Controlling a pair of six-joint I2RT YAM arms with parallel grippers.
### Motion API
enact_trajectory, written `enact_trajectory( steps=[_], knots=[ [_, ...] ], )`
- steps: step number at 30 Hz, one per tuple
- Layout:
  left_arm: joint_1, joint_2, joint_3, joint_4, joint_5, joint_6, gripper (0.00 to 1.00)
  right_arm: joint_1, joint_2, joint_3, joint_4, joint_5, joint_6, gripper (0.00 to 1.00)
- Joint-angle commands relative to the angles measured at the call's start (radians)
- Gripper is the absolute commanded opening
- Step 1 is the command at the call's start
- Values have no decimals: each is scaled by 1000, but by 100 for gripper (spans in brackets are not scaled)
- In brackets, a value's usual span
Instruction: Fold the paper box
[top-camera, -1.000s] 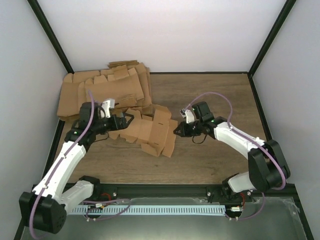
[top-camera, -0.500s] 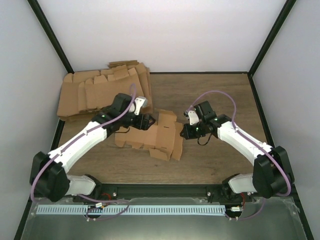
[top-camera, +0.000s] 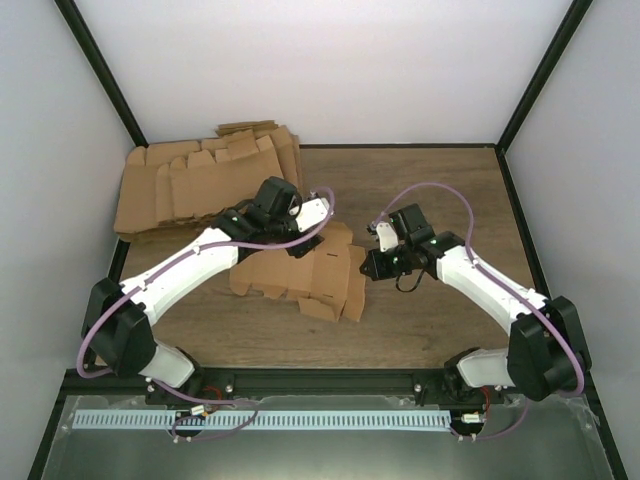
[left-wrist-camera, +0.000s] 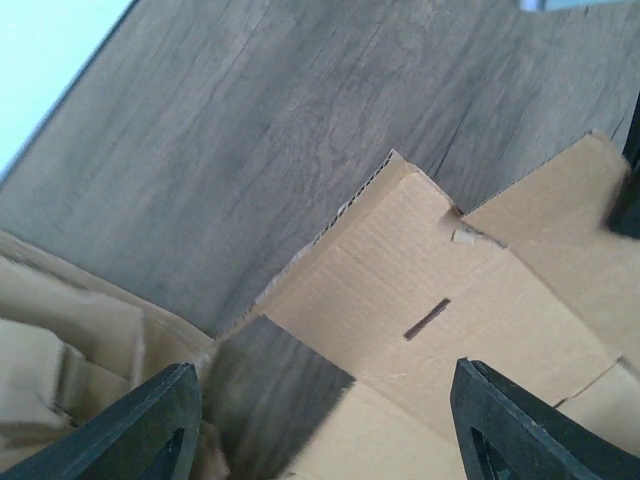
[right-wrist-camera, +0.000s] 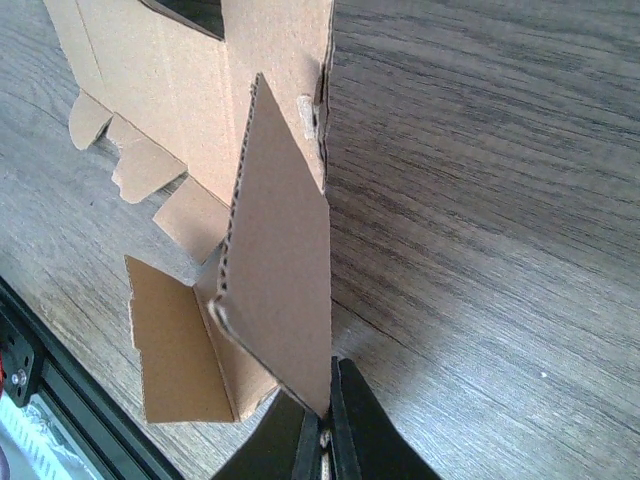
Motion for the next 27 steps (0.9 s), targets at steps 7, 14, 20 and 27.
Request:
enact_trajectory(
  steps=[7,14,20,27],
  knots=[
    [-5,41,61,28,-8,445,75,6,-47,-3,24,-25,-19,3],
    [-8,148,174,-9,-3,478,70,6,-54,-1,31,-31,-18,4],
    [-23,208,215,-48,-4,511,57,6,-54,6,30,-31,-18,3],
    [-29,223,232,-85,50,509,9,6,-53,9,32,-24,-12,4]
  ],
)
